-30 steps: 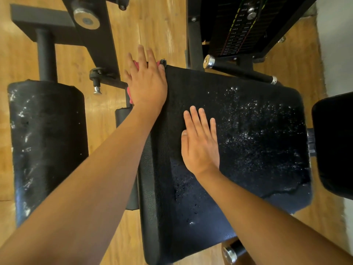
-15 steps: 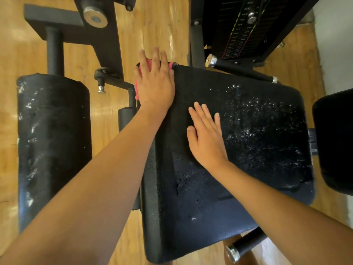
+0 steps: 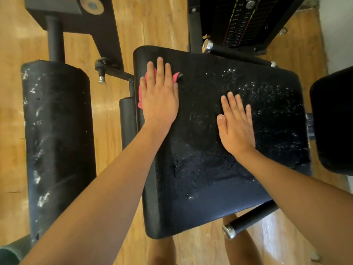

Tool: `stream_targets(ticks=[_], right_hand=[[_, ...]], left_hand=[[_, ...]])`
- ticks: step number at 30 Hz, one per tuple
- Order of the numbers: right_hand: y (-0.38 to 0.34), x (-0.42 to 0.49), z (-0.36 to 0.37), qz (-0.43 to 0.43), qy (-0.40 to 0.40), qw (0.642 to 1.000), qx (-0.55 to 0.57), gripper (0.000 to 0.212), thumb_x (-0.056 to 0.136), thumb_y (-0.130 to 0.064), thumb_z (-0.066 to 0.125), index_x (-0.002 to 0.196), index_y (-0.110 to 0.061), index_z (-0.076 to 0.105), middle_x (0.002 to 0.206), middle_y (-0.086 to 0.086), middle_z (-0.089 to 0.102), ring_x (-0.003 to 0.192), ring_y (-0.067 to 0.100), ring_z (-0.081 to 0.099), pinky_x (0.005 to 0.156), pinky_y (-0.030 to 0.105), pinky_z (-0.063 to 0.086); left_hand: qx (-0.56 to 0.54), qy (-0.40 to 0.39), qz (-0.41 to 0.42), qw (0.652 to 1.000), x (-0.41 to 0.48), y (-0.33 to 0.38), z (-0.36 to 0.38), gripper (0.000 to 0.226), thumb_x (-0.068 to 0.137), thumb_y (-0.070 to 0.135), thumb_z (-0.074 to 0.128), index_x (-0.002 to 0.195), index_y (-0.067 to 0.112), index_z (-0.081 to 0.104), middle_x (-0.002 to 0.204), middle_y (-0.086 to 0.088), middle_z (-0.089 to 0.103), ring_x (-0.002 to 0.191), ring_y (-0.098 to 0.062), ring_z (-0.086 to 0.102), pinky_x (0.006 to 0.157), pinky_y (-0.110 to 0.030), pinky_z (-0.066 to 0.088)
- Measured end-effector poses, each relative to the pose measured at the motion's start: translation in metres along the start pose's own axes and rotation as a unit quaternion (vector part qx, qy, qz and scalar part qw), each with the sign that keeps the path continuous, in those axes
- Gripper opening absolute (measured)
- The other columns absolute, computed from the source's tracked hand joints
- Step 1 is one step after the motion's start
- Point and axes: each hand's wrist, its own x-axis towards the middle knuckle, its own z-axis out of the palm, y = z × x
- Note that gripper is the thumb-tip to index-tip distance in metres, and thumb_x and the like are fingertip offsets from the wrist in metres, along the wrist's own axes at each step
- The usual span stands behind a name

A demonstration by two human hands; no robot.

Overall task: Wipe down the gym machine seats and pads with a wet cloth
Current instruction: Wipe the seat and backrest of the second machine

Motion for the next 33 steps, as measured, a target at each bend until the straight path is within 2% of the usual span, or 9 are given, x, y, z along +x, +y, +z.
stream_targets(ticks=[7,15,20,25,28,31,33], right_hand=[[0.002,0.001,0.0,0.001,0.001,1.0,0.004,0.059,0.109,-0.042,0.011,0.166,-0.023,0.01,0.173,-0.004,0.001,0.16,0.014,-0.007,0.13,0.045,-0.004],[0.002,-0.001,0.001,-0.004,0.007,1.0,0.01,0.06,0.109,-0.042,0.012,0.166,-0.021,0.012,0.173,-0.003,0.003,0.16,0.015,-0.006,0.13,0.046,-0.002],[0.003,0.0,0.003,-0.003,0.009,1.0,0.0,0.06,0.109,-0.041,0.012,0.166,-0.022,0.011,0.174,-0.003,0.003,0.16,0.015,-0.006,0.13,0.046,-0.002],[0.002,0.0,0.003,-0.005,0.011,1.0,-0.005,0.059,0.11,-0.041,0.013,0.166,-0.022,0.012,0.174,-0.003,0.003,0.16,0.016,-0.005,0.13,0.046,-0.003],[0.001,0.0,0.001,-0.006,0.012,1.0,-0.007,0.059,0.11,-0.041,0.013,0.166,-0.021,0.012,0.174,-0.002,0.004,0.16,0.017,-0.004,0.13,0.046,-0.003],[0.0,0.001,-0.002,-0.005,0.01,1.0,-0.007,0.058,0.11,-0.039,0.015,0.166,-0.02,0.013,0.174,0.0,0.005,0.16,0.018,-0.002,0.13,0.047,-0.002],[-0.002,0.001,-0.002,-0.003,0.009,1.0,-0.012,0.058,0.111,-0.038,0.016,0.166,-0.02,0.013,0.174,0.001,0.006,0.16,0.02,-0.001,0.13,0.047,-0.002]], left_hand=[[-0.009,-0.022,-0.012,1.0,-0.056,0.005,0.004,0.058,0.111,0.042,0.02,0.162,0.015,0.019,0.17,-0.007,0.011,0.157,-0.03,0.007,0.125,-0.049,0.013],[-0.01,-0.064,-0.009,0.998,-0.14,0.005,0.006,0.057,0.111,0.04,0.02,0.162,0.015,0.018,0.171,-0.006,0.008,0.157,-0.031,0.006,0.124,-0.05,0.017],[-0.004,-0.083,-0.005,0.997,-0.195,0.007,0.011,0.057,0.11,0.04,0.021,0.162,0.015,0.022,0.171,-0.006,0.01,0.157,-0.032,0.007,0.123,-0.052,0.02],[0.002,-0.103,0.017,0.994,-0.256,0.006,0.015,0.056,0.11,0.041,0.023,0.159,0.015,0.033,0.169,-0.006,0.02,0.155,-0.033,0.017,0.12,-0.054,0.027],[0.004,-0.112,0.018,0.994,-0.278,0.008,0.015,0.057,0.109,0.042,0.026,0.158,0.015,0.033,0.169,-0.005,0.019,0.155,-0.032,0.017,0.121,-0.053,0.022],[-0.014,-0.125,0.019,0.992,-0.277,0.01,0.006,0.058,0.11,0.044,0.015,0.16,0.018,0.028,0.17,-0.003,0.015,0.158,-0.028,0.007,0.124,-0.051,0.011],[-0.019,-0.13,0.041,0.991,-0.274,0.006,-0.001,0.058,0.11,0.045,0.011,0.158,0.02,0.032,0.17,-0.002,0.017,0.158,-0.027,0.006,0.125,-0.053,0.009]])
